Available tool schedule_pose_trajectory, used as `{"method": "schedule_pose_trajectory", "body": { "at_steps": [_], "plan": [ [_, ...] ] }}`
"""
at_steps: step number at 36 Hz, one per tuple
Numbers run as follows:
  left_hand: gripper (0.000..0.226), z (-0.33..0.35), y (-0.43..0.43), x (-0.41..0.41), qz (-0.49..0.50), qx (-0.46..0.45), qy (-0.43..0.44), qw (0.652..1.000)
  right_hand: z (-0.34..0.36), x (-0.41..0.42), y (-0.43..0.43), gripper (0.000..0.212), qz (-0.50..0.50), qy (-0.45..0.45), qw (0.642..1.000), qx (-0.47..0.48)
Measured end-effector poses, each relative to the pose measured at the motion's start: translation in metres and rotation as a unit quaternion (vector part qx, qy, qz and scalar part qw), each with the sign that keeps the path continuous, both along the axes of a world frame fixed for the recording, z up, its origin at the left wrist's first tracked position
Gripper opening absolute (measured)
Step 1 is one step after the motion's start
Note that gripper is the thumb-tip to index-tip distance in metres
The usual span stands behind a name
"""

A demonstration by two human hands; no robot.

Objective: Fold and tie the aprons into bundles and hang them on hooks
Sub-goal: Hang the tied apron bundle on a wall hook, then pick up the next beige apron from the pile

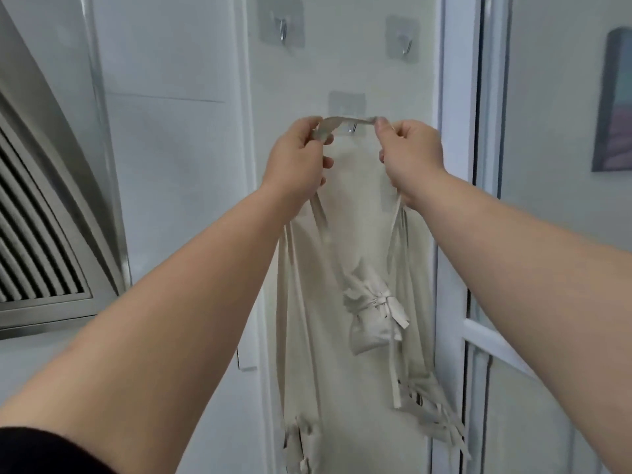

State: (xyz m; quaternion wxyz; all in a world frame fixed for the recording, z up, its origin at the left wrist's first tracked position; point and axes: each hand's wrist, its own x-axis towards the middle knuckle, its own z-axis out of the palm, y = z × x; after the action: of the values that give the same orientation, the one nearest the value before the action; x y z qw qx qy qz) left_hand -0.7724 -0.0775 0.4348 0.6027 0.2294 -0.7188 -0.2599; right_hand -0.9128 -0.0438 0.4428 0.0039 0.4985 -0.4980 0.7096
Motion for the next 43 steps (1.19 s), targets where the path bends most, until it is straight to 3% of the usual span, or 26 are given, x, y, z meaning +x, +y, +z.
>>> {"method": "schedule_pose_trajectory", "body": {
  "at_steps": [2,4,5,7,11,15,21,26,30,36,43],
  "plan": [
    [0.037,0.011,-0.015,-0.005,0.063,-0.068,-0.027,0.995,0.010,-0.005,-0.014,0.034,-0.007,-0.005,1.000,-0.017],
    [0.029,0.020,-0.025,-0.010,0.099,-0.120,-0.031,0.987,0.020,-0.009,-0.023,0.034,-0.011,-0.006,0.999,-0.037],
    [0.022,0.025,-0.027,-0.013,0.106,-0.138,-0.035,0.984,0.025,-0.012,-0.026,0.034,-0.011,-0.007,0.999,-0.045],
    [0.028,0.035,-0.030,-0.018,0.133,-0.155,-0.047,0.978,0.035,-0.017,-0.032,0.036,-0.010,-0.008,0.999,-0.046],
    [0.044,0.045,-0.036,-0.026,0.179,-0.150,-0.039,0.972,0.041,-0.020,-0.043,0.042,-0.004,0.001,1.000,0.008],
    [0.049,0.042,-0.035,-0.026,0.190,-0.125,-0.076,0.971,0.032,-0.019,-0.047,0.035,0.021,-0.022,0.998,0.052],
    [0.045,0.040,-0.034,-0.022,0.172,-0.107,-0.066,0.977,0.029,-0.020,-0.045,0.035,0.024,-0.028,0.997,0.062],
    [0.016,0.037,-0.031,-0.025,0.201,-0.088,-0.023,0.975,0.024,-0.019,-0.042,0.042,0.027,-0.021,0.997,0.074],
    [0.016,0.035,-0.029,-0.027,0.229,-0.093,-0.042,0.968,0.019,-0.021,-0.041,0.046,0.034,-0.016,0.996,0.086],
    [0.013,0.022,-0.025,-0.034,0.240,-0.117,-0.148,0.952,0.000,-0.030,-0.040,0.043,0.044,-0.013,0.987,0.152],
    [0.022,0.019,-0.023,-0.033,0.231,-0.091,-0.138,0.959,-0.008,-0.022,-0.039,0.054,-0.011,0.087,0.985,0.146]
  ]
}}
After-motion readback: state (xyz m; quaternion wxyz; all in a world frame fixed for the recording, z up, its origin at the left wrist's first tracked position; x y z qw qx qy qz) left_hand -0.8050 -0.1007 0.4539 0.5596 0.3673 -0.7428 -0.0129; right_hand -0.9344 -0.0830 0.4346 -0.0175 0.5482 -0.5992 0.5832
